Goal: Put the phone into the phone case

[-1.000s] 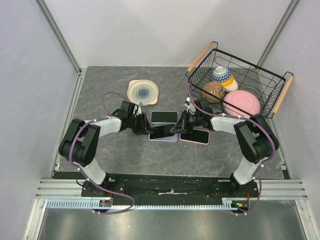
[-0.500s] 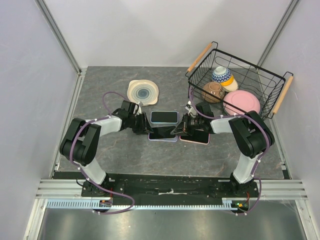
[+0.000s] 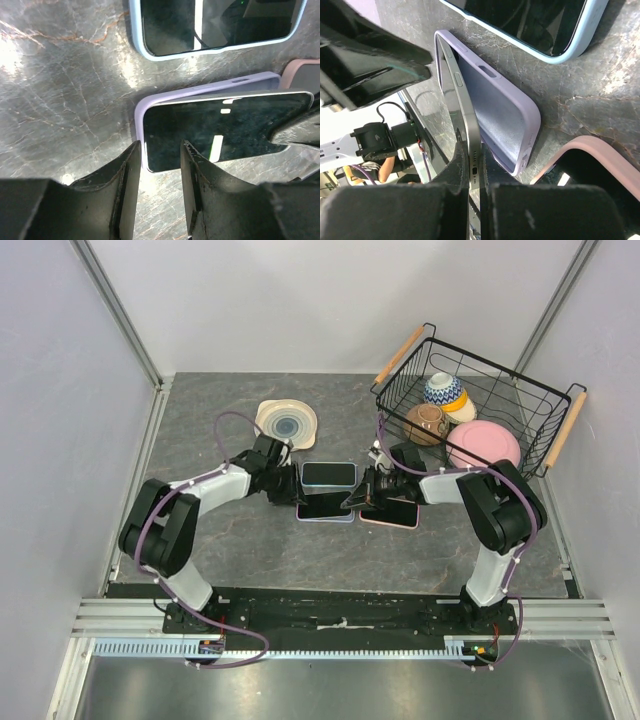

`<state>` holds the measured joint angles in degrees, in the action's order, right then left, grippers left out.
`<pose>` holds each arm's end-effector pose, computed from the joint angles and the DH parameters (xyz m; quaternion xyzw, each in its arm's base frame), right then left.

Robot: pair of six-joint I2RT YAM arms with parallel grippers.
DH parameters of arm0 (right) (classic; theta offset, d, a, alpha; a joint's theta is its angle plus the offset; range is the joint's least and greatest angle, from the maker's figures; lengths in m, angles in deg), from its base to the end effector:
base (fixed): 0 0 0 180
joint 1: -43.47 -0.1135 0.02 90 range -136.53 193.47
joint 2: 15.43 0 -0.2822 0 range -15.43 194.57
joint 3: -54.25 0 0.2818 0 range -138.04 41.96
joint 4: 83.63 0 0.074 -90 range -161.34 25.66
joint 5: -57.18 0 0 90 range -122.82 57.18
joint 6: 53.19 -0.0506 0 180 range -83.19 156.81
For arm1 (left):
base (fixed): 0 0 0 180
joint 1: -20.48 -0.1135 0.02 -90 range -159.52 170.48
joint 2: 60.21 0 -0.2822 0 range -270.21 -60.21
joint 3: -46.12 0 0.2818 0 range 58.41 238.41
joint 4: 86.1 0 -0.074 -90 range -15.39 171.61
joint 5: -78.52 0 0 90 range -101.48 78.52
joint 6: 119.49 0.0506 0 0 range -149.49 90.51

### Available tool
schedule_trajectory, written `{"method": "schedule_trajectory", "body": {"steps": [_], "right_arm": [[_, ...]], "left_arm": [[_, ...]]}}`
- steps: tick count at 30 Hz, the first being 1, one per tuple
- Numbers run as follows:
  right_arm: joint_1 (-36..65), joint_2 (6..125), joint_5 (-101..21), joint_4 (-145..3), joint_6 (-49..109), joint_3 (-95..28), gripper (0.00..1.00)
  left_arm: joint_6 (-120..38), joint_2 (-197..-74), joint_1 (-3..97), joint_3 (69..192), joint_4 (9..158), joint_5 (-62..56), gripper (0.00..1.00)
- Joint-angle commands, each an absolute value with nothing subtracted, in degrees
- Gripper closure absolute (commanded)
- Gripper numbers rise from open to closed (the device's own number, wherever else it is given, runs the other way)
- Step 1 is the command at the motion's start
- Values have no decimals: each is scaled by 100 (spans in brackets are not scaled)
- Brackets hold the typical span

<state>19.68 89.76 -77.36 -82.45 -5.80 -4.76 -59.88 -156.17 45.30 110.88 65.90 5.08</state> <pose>0.3184 0.1792 0.1015 0.0050 0.8730 0.4796 0.0882 0.3144 -0.1613 0.1430 -0.0082 0.9548 -0.2448 0.1685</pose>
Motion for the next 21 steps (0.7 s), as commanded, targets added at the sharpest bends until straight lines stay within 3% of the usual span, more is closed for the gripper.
{"method": "schedule_trajectory", "body": {"steps": [1,9,21], "right_arm": [[1684,9408,-6649,-7336,156,-392,100],[1667,9593,-6351,-7143,402,-436,100],[1526,9637,-5595,-6326,912,-629,93]], "left_arm": [[-5419,-14882,4746,11720,5999,-460,56],[-5409,-14686,5071,12090,5963,-225,57],[-5559,-16100,5871,12670,6095,-58,58]]}}
